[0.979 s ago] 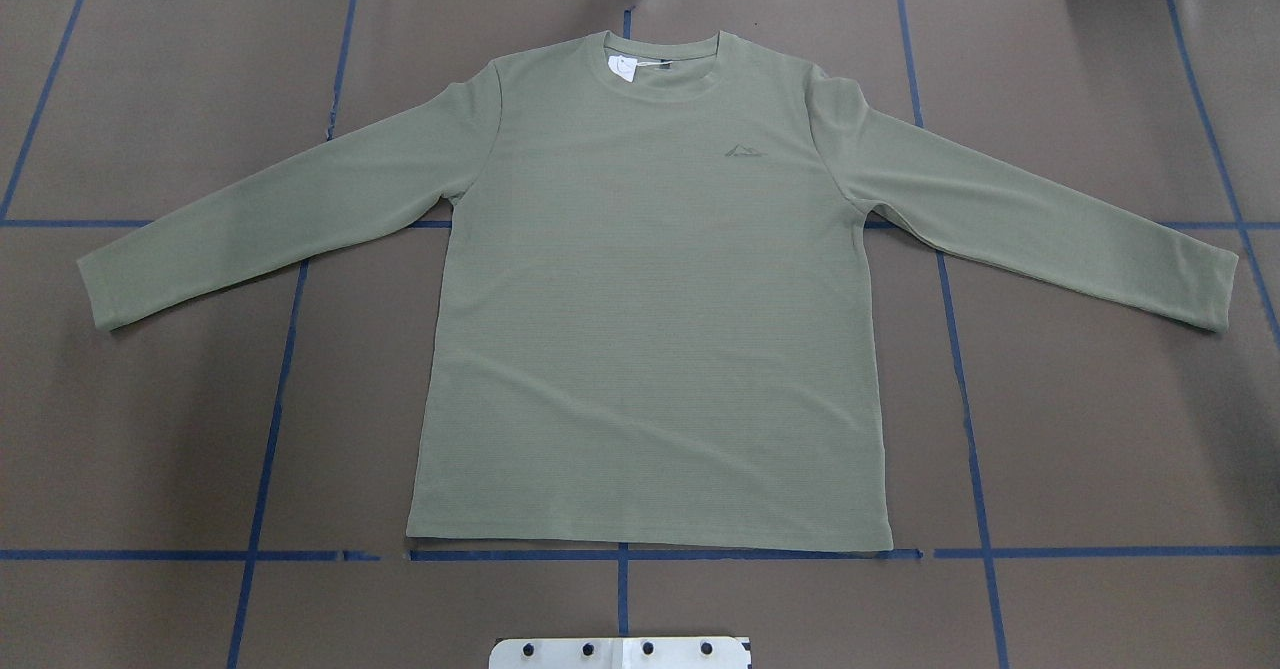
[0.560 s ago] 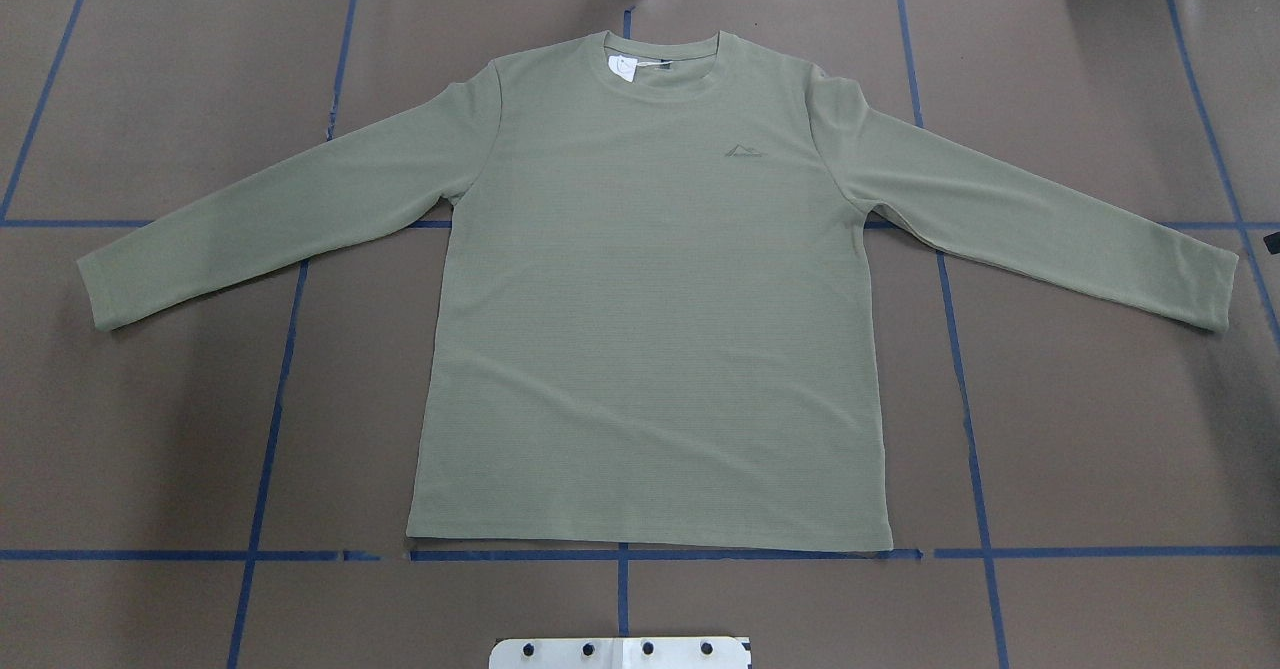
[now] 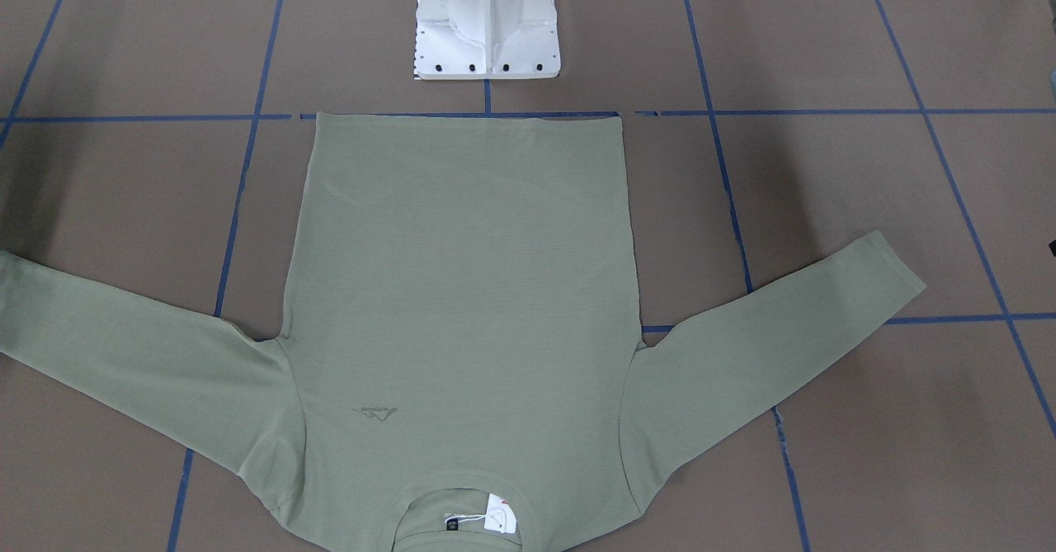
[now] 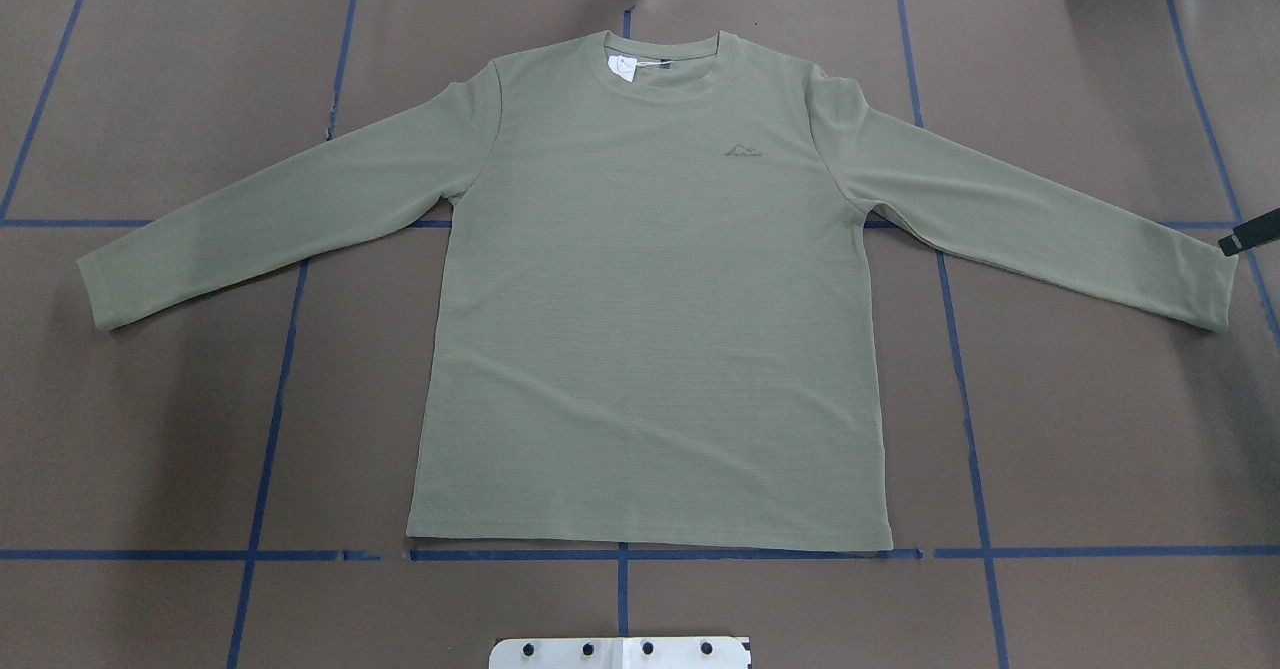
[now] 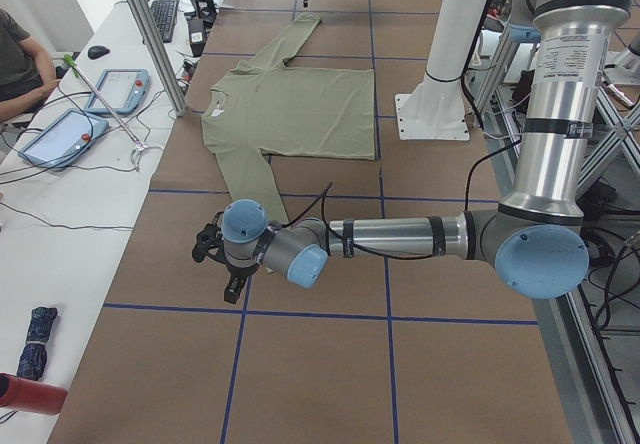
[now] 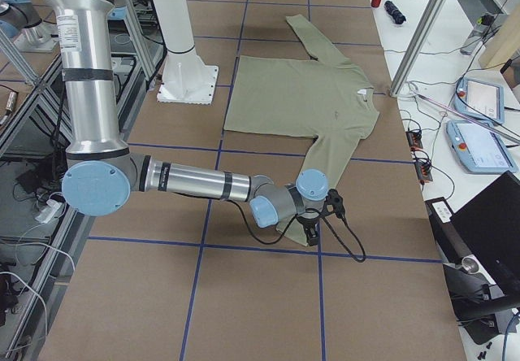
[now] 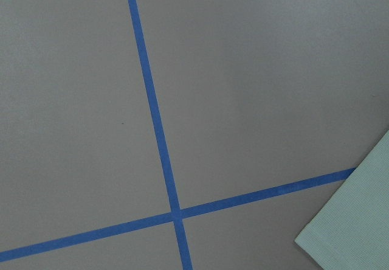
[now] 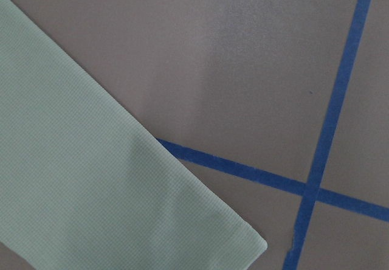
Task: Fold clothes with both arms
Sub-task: 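Lower the right gripper to the cuff of the sleeve nearest it and grasp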
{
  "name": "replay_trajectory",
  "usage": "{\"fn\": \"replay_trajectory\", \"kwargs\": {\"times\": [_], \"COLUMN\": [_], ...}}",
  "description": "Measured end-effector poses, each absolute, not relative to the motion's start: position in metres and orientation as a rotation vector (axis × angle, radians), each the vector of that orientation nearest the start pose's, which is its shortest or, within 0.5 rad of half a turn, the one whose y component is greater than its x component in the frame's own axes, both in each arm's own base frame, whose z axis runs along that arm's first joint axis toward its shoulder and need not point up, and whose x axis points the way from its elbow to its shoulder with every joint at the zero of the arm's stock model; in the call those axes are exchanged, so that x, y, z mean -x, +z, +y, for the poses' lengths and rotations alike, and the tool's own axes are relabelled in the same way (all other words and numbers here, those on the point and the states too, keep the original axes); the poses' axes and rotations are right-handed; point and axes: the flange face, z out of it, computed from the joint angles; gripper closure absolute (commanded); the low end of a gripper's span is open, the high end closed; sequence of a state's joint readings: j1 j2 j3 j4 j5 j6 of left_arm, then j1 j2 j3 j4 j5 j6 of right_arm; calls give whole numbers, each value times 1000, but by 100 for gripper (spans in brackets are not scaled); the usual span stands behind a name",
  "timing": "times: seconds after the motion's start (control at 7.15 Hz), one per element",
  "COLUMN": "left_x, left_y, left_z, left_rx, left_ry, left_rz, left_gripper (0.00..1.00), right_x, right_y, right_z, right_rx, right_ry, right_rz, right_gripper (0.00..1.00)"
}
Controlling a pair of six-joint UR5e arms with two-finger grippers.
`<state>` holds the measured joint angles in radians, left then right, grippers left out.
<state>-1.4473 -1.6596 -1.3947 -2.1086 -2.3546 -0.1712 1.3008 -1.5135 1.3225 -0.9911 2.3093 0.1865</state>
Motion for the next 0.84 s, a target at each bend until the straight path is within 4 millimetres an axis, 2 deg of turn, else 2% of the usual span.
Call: {"fn": "replay_trajectory", "kwargs": {"times": [0.84], "left_x": [-5], "left_y": [635], "left_z": [-554], "left_rx": [-318], "left_ry": [134], "left_rz": [825], "left_gripper": [0], "right_x": [108], "right_y": [729], "right_z": [-510], "right_rx": [-150], "right_ry": [-183], "right_rz": [-789], "right_gripper": [0]}}
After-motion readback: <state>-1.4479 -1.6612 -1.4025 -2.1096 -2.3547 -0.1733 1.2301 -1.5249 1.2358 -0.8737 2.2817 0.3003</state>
